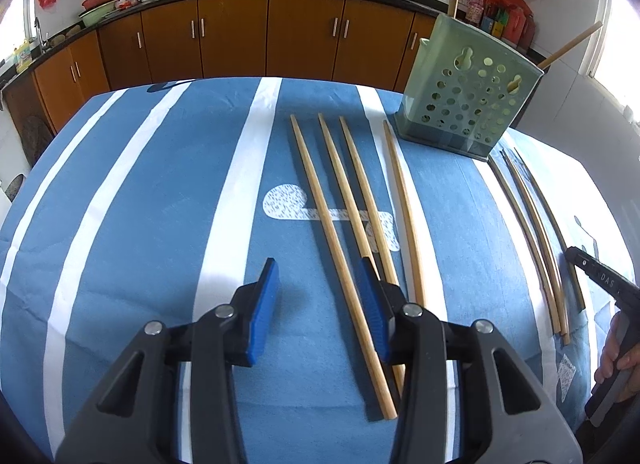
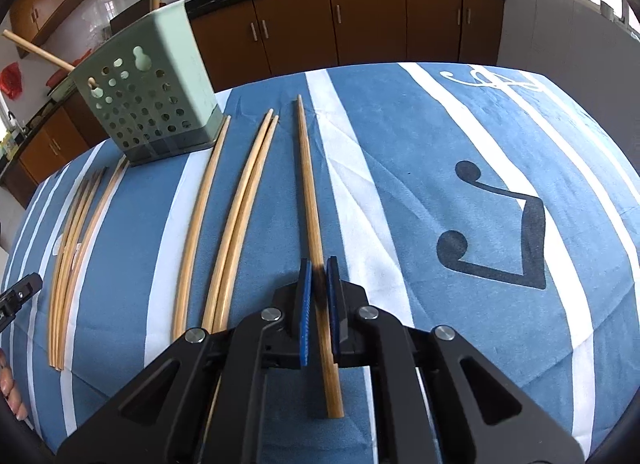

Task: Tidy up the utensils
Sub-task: 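Close the right gripper on a chopstick while the left gripper grasps another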

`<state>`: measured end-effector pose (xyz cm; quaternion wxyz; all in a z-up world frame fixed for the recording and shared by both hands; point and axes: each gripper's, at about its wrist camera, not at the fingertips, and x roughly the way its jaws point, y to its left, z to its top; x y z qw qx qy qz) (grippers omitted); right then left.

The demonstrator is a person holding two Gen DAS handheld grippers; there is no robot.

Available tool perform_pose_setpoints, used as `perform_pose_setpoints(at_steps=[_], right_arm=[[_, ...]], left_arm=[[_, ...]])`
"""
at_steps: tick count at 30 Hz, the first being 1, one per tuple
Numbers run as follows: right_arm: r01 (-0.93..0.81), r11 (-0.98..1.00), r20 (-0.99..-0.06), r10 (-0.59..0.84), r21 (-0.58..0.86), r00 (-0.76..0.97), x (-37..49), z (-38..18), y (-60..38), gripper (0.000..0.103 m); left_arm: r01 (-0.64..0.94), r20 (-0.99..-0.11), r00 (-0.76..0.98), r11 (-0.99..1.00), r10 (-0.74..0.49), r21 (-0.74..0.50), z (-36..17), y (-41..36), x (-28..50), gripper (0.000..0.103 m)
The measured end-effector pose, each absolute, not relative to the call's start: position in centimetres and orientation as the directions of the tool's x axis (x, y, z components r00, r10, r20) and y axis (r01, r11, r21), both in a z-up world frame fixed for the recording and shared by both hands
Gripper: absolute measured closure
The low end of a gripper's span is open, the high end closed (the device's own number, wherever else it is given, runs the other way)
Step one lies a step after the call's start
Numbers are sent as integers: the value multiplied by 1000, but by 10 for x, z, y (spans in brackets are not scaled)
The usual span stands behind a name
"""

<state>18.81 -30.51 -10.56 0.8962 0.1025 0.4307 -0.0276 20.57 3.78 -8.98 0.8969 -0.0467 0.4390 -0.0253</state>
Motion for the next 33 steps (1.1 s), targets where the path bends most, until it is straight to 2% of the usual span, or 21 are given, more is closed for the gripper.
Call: perform_pose_setpoints(at_steps=[10,13,15,24,33], right_arm=[[138,981,-777,21,138,629,188,-105,-306,95],[135,982,-777,16,130,630,188,-105,-305,95],[131,984,-776,13,123,631,188,-105,-304,95],[127,985,-764,10,120,645,191,-105,-307,95],[123,987,-759,1,108,651,192,-106,-306,95]], left_arm=[[33,-804,586,994,-103,-104,-100,25,206,77],[35,-806,587,997,-72,-63,-104,18,206,84],[30,-804,593,999,-41,-29,-104,16,207,93],[-106,-799,599,994,54,-12,-103,73,225,95],[-86,-781,624,996,29,-32,-103,83,222,92]])
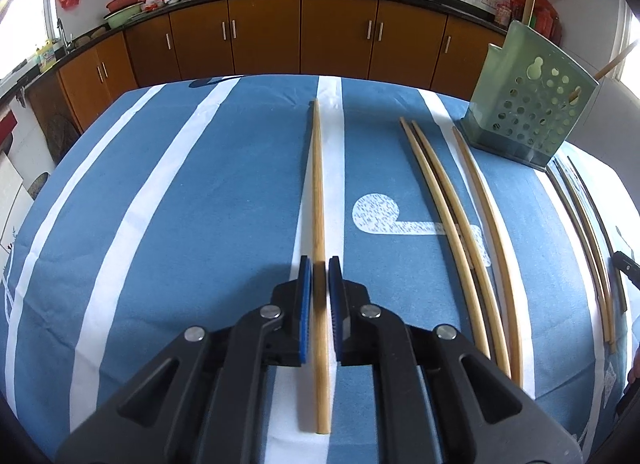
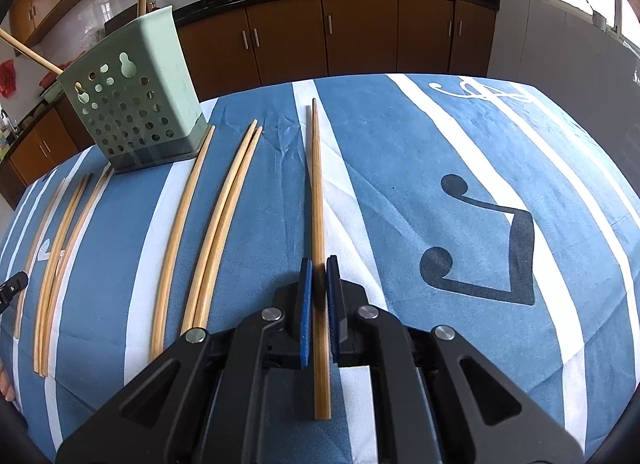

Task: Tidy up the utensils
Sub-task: 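Close the right gripper on a chopstick while the left gripper grasps another, then lift both held chopsticks up toward the green holder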

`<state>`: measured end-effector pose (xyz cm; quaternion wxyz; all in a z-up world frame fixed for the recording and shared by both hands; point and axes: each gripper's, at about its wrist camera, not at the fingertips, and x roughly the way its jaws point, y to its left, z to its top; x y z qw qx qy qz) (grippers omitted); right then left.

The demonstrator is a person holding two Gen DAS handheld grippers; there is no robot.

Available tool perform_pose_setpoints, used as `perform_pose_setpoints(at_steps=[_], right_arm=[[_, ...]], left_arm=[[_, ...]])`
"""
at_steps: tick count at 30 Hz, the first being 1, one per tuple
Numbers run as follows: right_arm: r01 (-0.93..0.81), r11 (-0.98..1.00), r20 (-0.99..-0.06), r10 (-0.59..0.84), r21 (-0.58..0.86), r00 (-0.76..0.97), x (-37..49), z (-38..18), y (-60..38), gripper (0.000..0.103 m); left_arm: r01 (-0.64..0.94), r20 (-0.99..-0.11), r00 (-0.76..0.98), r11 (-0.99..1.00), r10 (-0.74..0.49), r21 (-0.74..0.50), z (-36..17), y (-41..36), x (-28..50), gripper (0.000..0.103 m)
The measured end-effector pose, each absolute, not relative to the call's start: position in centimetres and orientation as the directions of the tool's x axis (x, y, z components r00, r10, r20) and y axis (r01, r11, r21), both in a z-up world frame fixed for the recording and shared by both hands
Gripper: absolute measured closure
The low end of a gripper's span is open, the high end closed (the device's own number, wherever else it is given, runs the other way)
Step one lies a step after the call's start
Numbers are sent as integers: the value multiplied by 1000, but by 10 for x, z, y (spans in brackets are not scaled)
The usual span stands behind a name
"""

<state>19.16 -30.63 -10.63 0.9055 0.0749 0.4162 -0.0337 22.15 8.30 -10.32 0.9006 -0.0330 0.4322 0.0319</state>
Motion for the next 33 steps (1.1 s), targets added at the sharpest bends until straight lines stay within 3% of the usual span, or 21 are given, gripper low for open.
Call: perform_pose_setpoints(at_steps=[13,28,33], right_arm=[[121,987,-760,-1,102,650,191,-106,-306,95],[96,988,-762,29,119,647,164,-104,-304,95],[99,987,-708,23,130,706,151,-82,-309,95]], left_arm=[[-86,-780,626,995,17,-47,-104,85,222,92],[-48,-787,615,999,50,26,-104,76,191,95],[-48,-776,629,998,51,26,-88,81,187,95]])
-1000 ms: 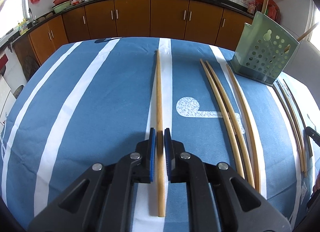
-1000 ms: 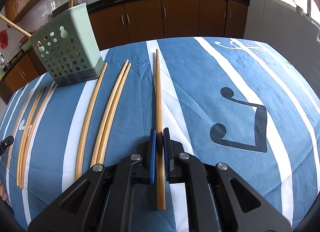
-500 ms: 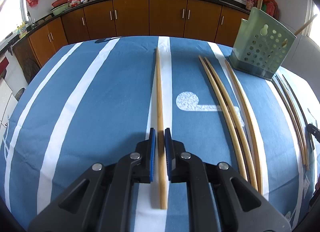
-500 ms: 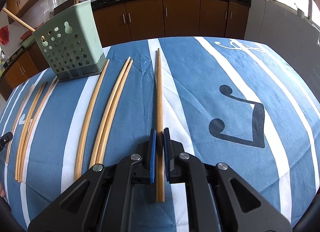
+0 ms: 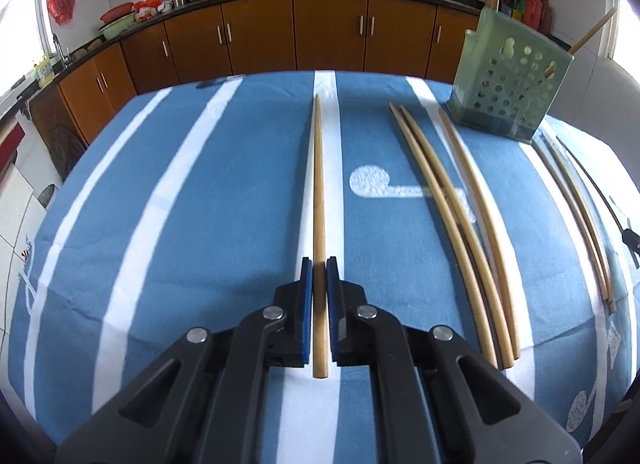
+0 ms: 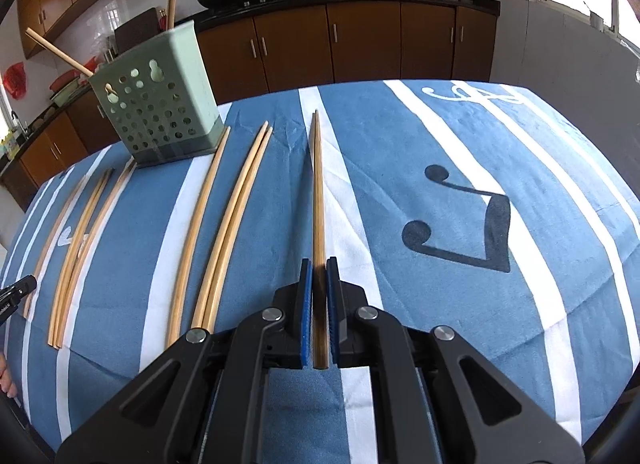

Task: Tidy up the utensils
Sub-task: 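Lift both held chopsticks up toward the green holder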

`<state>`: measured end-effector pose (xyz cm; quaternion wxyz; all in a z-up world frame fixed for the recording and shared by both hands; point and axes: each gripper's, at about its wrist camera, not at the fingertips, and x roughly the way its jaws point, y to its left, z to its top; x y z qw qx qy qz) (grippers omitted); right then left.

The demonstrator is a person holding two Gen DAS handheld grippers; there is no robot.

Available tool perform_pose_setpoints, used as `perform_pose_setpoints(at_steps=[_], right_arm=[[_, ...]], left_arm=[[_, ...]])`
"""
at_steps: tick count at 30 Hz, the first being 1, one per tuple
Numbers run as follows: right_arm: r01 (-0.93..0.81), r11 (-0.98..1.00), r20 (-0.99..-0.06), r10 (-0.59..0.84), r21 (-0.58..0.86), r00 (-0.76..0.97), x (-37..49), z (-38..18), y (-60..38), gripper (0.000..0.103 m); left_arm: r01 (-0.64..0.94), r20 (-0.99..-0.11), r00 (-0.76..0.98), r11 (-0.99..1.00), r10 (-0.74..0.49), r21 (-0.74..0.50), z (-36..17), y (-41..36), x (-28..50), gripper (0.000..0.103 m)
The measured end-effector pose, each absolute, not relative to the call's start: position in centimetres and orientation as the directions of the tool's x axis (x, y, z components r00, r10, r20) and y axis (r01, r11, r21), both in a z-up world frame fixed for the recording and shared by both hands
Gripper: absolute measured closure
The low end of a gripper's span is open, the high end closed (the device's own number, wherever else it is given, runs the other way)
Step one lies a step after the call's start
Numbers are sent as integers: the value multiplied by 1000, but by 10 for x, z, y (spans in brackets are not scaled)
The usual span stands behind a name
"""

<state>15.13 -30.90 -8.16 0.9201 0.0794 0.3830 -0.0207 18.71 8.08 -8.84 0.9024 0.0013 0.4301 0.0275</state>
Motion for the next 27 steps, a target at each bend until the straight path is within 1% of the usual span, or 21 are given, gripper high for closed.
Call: perform_pose_setpoints(at_steps=[7,17,20,27], right_arm=[[102,984,-623,11,146,782,142,-45,-318,95],[97,979,-481,2,181,877,134,9,-328,95],[93,979,-452,-1,181,892,133,20,-329,95],[93,979,-435,-5,182,900,138,28,-331,95]], left_arm=[[-51,-690,723,999,43,9,-41,85,174,95],[-62,-514,857,997,30,-46,36,84,161,95],[-52,-470,882,997,21,-54,55,83,161,95],[-34,-447,894,999,19,-27,70,75,171,95]])
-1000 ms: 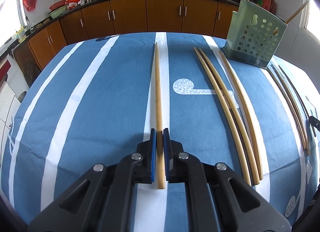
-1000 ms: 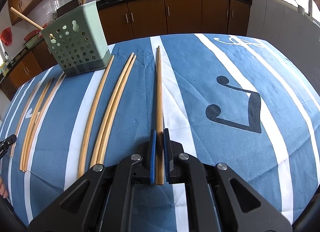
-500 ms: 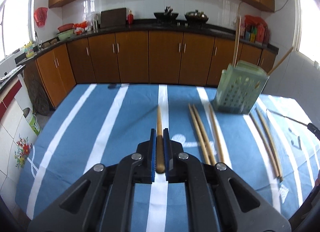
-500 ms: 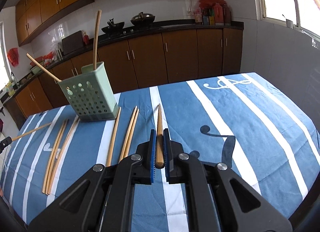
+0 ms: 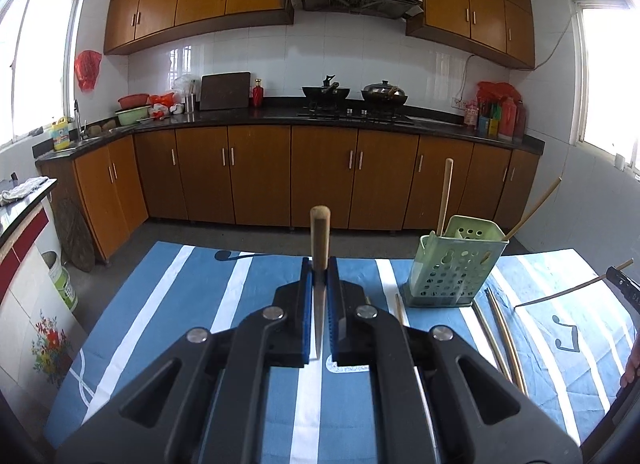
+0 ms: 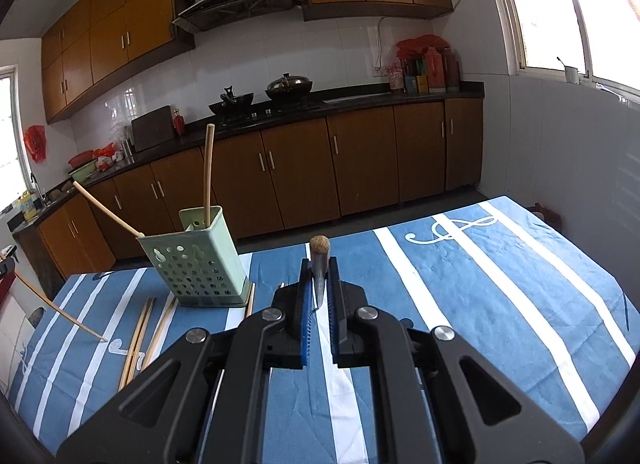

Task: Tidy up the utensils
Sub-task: 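Lift both held chopsticks up toward the green holder, then lower both chopsticks into the green holder and open both grippers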

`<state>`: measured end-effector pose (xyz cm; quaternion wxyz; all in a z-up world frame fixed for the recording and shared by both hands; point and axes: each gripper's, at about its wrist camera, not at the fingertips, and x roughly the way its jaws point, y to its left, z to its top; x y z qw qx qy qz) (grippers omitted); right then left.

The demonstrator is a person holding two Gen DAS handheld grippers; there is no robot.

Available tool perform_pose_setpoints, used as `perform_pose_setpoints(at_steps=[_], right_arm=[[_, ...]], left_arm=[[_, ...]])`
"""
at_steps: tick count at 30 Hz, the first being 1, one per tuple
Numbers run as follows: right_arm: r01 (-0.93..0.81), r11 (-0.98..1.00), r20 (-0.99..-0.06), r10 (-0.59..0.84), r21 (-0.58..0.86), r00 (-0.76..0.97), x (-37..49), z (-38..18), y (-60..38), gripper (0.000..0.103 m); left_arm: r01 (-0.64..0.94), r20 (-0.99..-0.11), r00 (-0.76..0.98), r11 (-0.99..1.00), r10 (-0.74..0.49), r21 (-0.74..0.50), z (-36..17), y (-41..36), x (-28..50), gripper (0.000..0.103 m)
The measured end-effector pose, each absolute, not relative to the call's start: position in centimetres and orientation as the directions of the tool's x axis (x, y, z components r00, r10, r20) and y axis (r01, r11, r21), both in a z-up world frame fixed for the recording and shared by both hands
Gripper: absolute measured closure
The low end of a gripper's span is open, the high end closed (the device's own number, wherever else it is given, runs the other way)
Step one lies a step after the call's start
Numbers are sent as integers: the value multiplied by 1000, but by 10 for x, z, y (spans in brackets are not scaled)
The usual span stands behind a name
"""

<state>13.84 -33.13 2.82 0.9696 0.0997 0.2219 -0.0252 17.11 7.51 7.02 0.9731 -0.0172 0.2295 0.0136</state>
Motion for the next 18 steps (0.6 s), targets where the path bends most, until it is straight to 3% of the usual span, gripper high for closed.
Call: perform_pose_setpoints(at_steps=[7,18], right_arm=[[40,981,-391,38,190,920,138,57,-324,95],[-139,960,-180,185,243,966,138,142,-296,95]], left_arm=[[18,-423,906,999,-31,-35,88,66,170,95],[183,-318,927,979,-200,-85,158,13,177,95]])
